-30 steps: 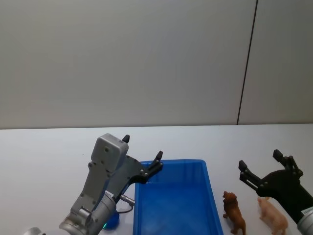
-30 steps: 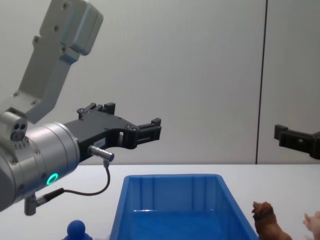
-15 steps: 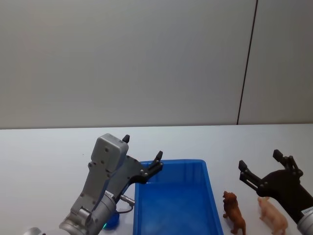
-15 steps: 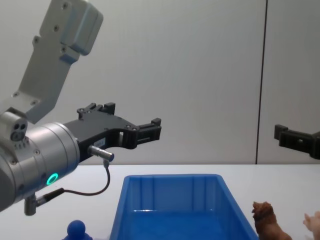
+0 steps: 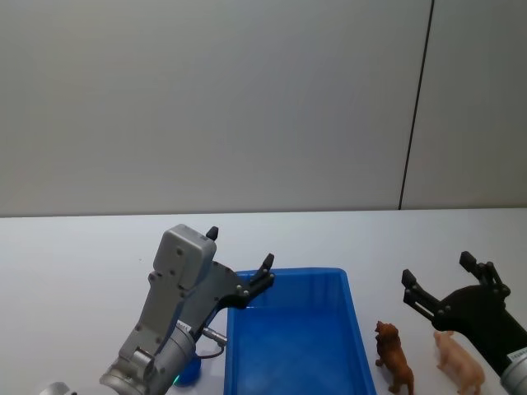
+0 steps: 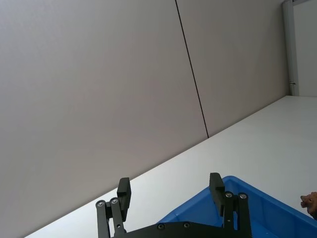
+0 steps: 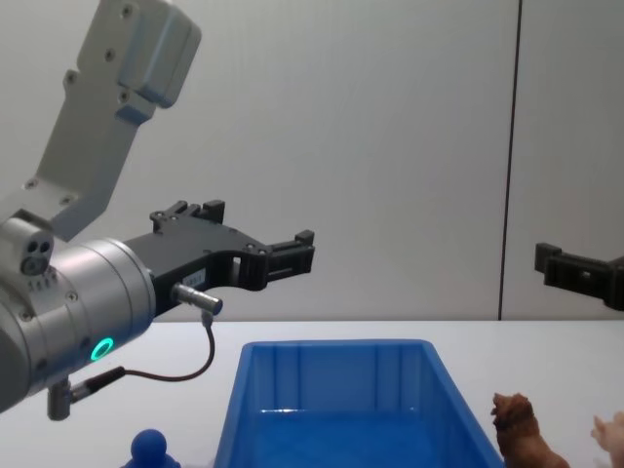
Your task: Pick up the two dolls from the table and place them into the box.
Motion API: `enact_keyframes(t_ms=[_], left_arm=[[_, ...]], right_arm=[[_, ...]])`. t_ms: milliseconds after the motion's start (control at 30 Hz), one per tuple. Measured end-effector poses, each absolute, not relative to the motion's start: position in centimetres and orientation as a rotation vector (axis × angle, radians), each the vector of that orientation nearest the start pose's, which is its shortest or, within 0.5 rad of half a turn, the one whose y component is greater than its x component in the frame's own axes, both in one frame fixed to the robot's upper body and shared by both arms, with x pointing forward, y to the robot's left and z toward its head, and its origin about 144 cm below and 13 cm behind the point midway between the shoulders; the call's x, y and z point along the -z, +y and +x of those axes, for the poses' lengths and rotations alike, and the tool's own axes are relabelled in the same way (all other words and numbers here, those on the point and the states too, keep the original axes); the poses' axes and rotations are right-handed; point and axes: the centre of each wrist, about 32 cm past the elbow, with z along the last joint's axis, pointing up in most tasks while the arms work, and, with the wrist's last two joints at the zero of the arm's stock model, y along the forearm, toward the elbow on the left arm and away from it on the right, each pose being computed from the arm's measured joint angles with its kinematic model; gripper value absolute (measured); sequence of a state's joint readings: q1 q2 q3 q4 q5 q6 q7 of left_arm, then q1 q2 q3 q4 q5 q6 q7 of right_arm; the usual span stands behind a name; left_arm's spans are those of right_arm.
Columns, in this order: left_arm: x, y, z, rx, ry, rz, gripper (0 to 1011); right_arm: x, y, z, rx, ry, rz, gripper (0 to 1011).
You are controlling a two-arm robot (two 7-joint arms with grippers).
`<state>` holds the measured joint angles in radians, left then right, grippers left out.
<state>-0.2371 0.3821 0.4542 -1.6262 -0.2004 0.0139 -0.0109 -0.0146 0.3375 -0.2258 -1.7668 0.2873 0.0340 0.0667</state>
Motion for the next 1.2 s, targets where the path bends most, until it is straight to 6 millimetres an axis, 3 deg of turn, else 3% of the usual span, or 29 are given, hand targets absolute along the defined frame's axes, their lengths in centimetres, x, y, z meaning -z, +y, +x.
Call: enact_keyframes(t_ms=[800, 1200], left_arm=[[-120.4, 19.8, 49.2, -1.124, -0.268, 0.061, 1001], [-120.4, 19.8, 49.2, -1.124, -0.268, 0.061, 1001]], right_arm=[[-119.0, -24.8, 44.0, 1.303, 0.019, -0.079, 1001], [-118.1, -25.8, 44.3, 1.326, 0.105, -0.191, 1001]])
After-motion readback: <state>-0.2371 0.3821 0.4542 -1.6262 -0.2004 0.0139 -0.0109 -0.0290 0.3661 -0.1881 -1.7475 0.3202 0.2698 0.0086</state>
